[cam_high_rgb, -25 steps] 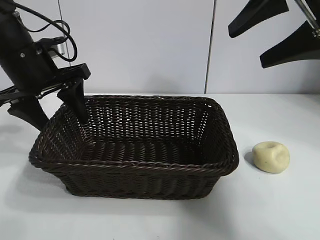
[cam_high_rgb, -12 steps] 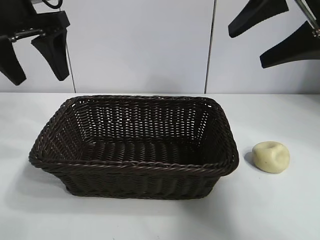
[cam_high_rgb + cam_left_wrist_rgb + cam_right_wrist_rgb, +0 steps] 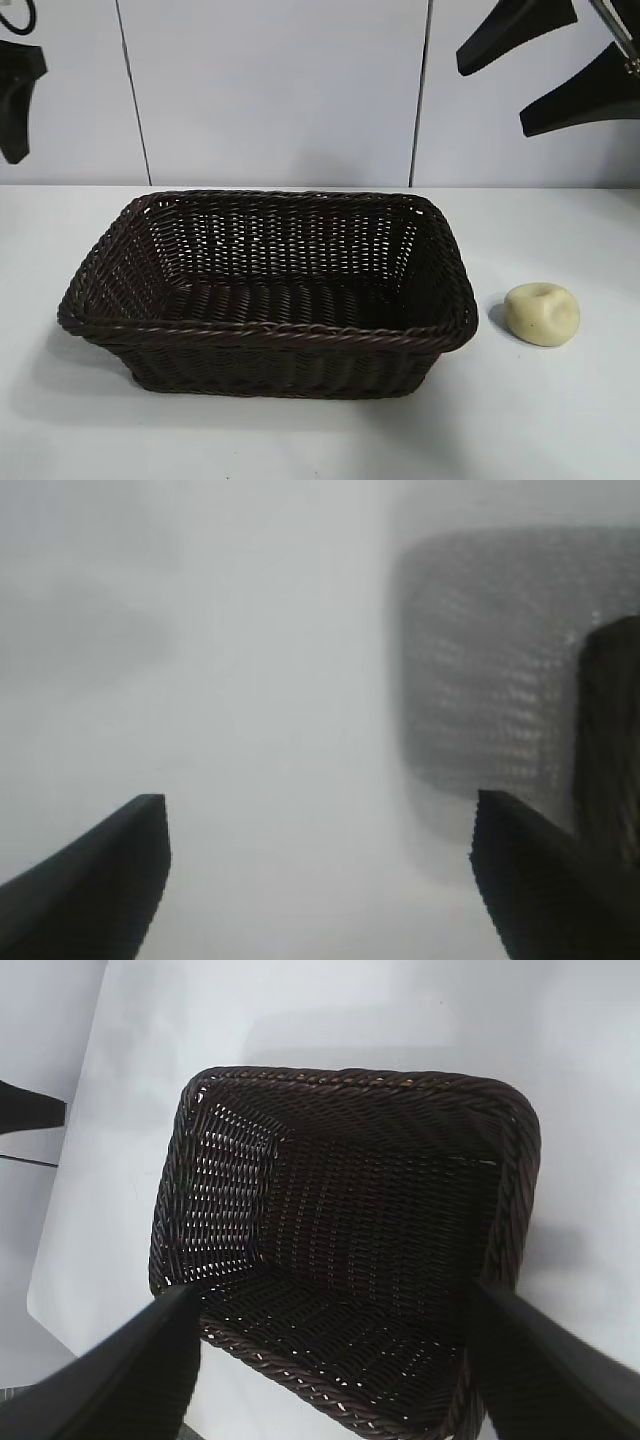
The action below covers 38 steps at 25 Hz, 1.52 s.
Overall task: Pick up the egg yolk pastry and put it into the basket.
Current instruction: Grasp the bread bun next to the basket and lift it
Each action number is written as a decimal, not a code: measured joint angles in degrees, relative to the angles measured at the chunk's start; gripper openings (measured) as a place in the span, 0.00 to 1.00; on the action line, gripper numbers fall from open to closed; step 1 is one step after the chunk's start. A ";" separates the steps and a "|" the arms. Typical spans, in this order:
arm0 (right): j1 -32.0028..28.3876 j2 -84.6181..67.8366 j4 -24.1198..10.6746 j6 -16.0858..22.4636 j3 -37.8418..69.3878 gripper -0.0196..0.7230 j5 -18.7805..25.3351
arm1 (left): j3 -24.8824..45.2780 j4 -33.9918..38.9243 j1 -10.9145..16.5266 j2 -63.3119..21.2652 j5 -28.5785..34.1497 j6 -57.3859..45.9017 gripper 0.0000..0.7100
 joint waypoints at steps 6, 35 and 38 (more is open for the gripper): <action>0.00 0.00 -0.13 0.00 0.00 0.75 0.00 | 2.73 -0.31 0.00 -4.35 0.13 0.00 0.84; 0.00 0.00 -0.13 0.11 0.00 0.75 0.00 | 59.08 -0.31 0.00 -82.10 -5.23 -0.17 0.84; 0.00 0.00 -0.13 0.17 0.00 0.75 0.00 | 60.89 -0.26 0.00 -85.36 -5.67 -0.17 0.84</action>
